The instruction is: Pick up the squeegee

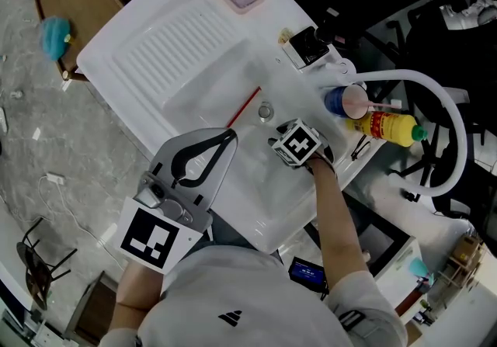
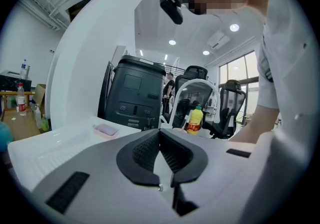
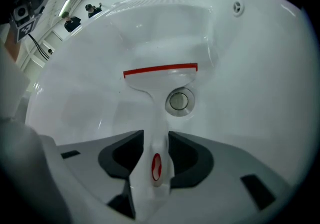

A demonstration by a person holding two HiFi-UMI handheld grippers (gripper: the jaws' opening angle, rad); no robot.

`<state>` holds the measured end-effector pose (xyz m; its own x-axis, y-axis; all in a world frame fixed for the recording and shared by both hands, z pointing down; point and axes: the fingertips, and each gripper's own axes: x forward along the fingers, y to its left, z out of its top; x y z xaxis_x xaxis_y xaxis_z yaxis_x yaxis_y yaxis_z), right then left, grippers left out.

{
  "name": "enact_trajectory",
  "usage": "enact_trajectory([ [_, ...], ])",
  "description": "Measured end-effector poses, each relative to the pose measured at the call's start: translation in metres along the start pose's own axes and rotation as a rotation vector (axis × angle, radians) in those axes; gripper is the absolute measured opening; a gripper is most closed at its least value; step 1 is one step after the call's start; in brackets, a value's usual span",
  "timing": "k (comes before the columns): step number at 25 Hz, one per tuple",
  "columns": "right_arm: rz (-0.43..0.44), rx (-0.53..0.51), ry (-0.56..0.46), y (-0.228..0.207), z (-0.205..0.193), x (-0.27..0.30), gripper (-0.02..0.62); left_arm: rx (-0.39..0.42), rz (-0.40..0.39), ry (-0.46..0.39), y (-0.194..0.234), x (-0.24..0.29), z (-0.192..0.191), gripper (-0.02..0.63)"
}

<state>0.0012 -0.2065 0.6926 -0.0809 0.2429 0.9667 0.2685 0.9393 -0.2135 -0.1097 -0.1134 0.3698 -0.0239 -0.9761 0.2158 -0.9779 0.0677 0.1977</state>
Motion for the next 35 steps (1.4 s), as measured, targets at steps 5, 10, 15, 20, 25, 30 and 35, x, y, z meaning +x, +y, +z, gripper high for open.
enact_trajectory([
  [5,0.004,0.026,0.024,-0.002,-0.008,0.007,0.147,0.001,0.006,0.003,0.001,0.001,-0.001,0.009],
  [10,-0.023,0.033,0.026,-0.005,-0.007,0.008,0.147,0.007,0.004,0.004,0.001,0.001,-0.001,0.009],
  [15,-0.118,-0.046,0.046,-0.006,0.002,0.006,0.121,0.01,0.007,0.005,0.001,0.0,-0.001,0.01],
  [20,-0.122,0.039,0.048,-0.006,0.001,0.007,0.114,0.017,0.01,0.002,0.003,-0.003,0.001,0.009],
  [25,-0.074,0.17,-0.004,0.0,-0.002,0.006,0.114,0.023,0.015,0.0,0.004,-0.007,0.004,0.009],
  [30,-0.059,0.194,-0.07,0.009,0.011,-0.005,0.113,0.026,0.012,-0.011,0.005,-0.01,0.01,0.01],
  [35,-0.029,0.249,-0.196,0.02,0.03,-0.029,0.114,0.039,-0.003,-0.025,-0.002,-0.012,0.017,0.009],
])
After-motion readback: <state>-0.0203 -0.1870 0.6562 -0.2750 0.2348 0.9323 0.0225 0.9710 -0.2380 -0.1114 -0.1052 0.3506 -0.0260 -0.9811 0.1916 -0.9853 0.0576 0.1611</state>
